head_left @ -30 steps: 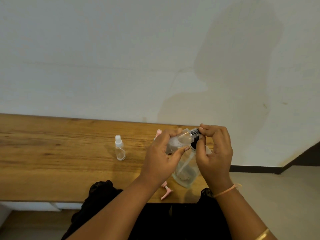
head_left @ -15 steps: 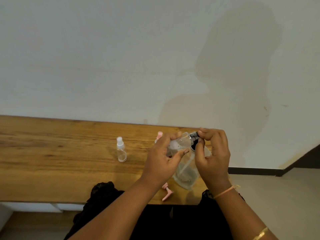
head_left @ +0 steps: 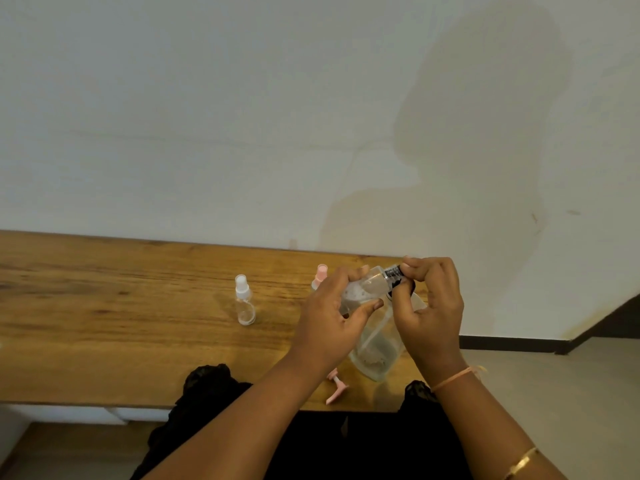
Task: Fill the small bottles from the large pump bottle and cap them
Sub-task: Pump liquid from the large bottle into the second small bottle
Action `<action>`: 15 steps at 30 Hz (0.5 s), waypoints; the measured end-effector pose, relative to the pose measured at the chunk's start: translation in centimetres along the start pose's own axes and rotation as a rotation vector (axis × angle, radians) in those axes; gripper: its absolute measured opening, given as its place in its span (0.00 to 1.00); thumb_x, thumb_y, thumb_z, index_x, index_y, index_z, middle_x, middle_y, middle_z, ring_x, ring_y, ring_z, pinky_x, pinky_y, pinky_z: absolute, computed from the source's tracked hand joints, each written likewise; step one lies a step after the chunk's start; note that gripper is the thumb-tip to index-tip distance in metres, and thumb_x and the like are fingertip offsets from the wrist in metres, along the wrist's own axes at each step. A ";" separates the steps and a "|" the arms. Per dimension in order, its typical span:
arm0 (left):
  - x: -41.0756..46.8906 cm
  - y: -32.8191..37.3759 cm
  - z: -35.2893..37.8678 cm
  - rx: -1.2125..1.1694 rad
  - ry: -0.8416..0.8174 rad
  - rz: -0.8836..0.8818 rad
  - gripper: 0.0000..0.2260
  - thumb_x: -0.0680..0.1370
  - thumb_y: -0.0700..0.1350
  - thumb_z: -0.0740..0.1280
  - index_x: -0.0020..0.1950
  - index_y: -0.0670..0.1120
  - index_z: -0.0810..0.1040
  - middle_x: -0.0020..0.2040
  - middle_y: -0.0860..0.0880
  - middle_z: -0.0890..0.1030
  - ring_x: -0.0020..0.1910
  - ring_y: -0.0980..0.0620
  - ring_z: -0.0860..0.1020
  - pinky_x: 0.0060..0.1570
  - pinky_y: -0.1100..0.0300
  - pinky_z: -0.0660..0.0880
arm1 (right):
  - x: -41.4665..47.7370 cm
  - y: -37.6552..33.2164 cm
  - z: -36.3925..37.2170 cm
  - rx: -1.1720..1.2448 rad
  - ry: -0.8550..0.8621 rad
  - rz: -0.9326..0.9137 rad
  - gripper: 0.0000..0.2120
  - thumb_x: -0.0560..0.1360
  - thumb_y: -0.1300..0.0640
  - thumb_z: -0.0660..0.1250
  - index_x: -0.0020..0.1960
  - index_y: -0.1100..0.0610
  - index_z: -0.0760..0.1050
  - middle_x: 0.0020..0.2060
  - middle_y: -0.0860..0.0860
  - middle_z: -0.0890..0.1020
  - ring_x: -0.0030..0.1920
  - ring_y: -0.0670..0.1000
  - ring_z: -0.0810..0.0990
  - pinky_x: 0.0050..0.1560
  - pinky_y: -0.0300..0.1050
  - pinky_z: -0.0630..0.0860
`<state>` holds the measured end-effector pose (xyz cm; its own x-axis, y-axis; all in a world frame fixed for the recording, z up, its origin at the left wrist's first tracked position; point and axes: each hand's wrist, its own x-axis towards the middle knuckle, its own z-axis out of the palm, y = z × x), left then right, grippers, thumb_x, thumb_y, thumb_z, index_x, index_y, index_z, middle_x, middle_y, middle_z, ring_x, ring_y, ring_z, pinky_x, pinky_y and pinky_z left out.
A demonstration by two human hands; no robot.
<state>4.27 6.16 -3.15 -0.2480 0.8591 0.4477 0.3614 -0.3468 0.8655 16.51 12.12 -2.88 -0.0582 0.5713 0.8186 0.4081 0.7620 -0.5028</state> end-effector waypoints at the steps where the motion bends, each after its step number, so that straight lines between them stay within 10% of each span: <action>1: 0.0 0.1 0.0 -0.006 0.005 0.004 0.18 0.72 0.41 0.73 0.52 0.59 0.70 0.54 0.64 0.76 0.54 0.72 0.74 0.48 0.78 0.69 | 0.0 -0.1 0.0 -0.001 0.004 0.003 0.08 0.72 0.63 0.59 0.44 0.65 0.76 0.44 0.52 0.73 0.46 0.48 0.75 0.50 0.29 0.71; 15: 0.1 -0.1 0.1 -0.021 0.007 0.017 0.18 0.72 0.41 0.73 0.51 0.58 0.70 0.54 0.62 0.75 0.54 0.73 0.73 0.48 0.79 0.69 | 0.1 -0.4 0.2 0.010 0.009 0.008 0.08 0.71 0.63 0.59 0.43 0.65 0.75 0.44 0.52 0.73 0.46 0.48 0.74 0.48 0.30 0.72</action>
<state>4.26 6.31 -3.21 -0.2481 0.8507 0.4635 0.3466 -0.3688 0.8625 16.15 11.99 -2.67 -0.0472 0.5747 0.8170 0.3995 0.7605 -0.5119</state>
